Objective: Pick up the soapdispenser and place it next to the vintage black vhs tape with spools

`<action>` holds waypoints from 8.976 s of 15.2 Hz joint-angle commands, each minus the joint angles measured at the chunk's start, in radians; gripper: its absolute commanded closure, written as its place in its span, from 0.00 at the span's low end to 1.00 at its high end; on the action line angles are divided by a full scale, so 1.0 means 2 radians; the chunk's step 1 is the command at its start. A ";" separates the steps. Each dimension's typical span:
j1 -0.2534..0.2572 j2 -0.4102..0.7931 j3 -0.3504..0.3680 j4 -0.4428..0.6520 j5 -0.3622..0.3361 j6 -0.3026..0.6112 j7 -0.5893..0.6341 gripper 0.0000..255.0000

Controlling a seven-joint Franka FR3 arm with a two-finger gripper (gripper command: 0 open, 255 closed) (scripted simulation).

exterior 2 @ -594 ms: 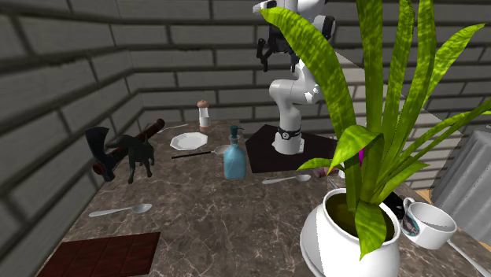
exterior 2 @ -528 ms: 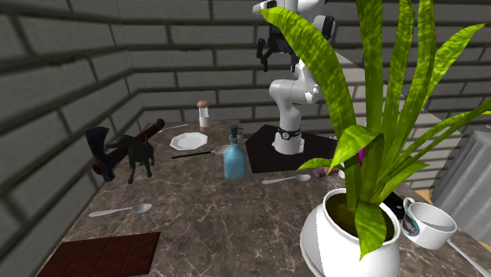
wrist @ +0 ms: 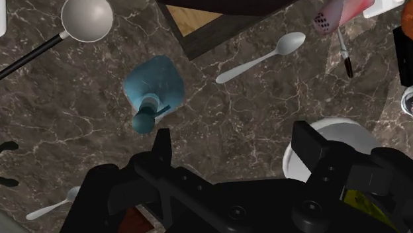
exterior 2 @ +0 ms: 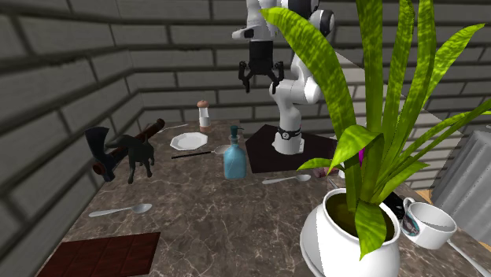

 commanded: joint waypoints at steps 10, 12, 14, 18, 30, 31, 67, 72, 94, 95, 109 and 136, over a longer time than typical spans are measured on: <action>-0.015 0.147 -0.062 -0.016 -0.021 0.147 -0.082 0.00; -0.015 0.154 -0.064 -0.020 -0.021 0.159 -0.085 0.00; -0.015 0.159 -0.064 -0.030 -0.020 0.173 -0.086 0.00; -0.014 0.171 -0.066 -0.052 -0.019 0.206 -0.087 0.00; -0.014 0.171 -0.066 -0.051 -0.019 0.206 -0.087 1.00; -0.014 0.171 -0.066 -0.051 -0.019 0.206 -0.087 1.00; -0.012 0.137 -0.055 0.130 -0.019 -0.009 -0.078 1.00; -0.011 0.142 -0.054 0.168 -0.018 -0.042 -0.077 1.00; -0.005 0.179 -0.047 0.345 -0.010 -0.181 -0.067 1.00; -0.001 0.169 -0.038 0.334 -0.008 -0.182 -0.054 1.00; 0.042 0.075 0.087 0.256 0.046 -0.189 0.115 1.00; 0.085 0.207 0.413 0.416 0.100 -0.167 0.495 1.00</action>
